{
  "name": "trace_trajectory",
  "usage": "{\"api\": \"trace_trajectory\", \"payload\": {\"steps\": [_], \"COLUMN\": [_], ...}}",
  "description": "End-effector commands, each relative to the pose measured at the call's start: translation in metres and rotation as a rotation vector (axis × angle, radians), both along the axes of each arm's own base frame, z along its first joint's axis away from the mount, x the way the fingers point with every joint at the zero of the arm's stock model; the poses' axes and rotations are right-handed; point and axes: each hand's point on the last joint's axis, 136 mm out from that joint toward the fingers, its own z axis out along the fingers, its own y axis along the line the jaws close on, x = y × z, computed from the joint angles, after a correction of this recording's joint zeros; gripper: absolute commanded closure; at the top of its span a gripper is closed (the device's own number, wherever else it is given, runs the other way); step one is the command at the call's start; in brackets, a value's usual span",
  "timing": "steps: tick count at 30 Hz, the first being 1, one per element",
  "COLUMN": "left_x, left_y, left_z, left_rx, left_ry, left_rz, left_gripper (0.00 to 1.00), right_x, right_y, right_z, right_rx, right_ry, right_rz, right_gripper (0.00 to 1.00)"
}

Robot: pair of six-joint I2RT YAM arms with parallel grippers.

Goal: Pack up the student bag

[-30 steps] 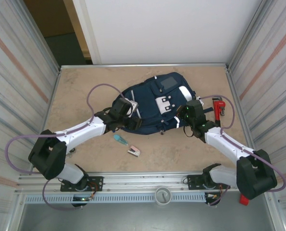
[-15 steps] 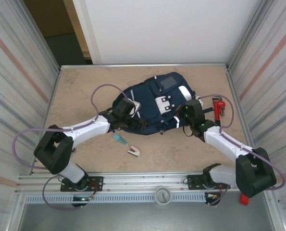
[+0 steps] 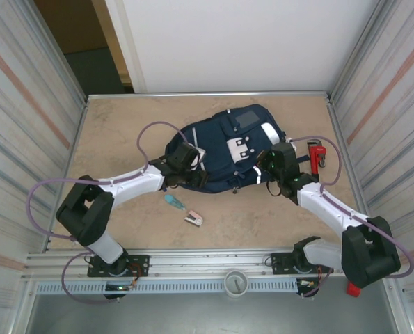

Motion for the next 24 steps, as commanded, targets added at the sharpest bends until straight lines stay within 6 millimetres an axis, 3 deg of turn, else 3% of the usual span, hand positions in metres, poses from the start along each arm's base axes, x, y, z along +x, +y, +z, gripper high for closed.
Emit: {"api": "trace_trajectory", "payload": {"steps": [1,13,20,24], "left_x": [0.008,0.009,0.006,0.003], "left_y": [0.019,0.0,-0.008,-0.014], "left_z": [0.013,0.02,0.02,0.02], "left_rx": [0.01,-0.176,-0.211,-0.27], "left_ry": [-0.017,0.041,0.061,0.078], "left_rz": [0.037,-0.034,-0.07,-0.07], "left_gripper": [0.48,0.78,0.84,0.79], "right_x": [0.009,0.013,0.017,0.02], "right_y": [-0.019,-0.018,-0.022,-0.019], "right_z": [0.037,0.037,0.033,0.031], "right_rx": [-0.039,-0.03,-0.028,-0.016], "right_ry": [-0.111,-0.11,-0.097,-0.091], "right_rz": [-0.051,-0.04,-0.039,-0.027], "right_gripper": [1.0,1.0,1.0,1.0]}}
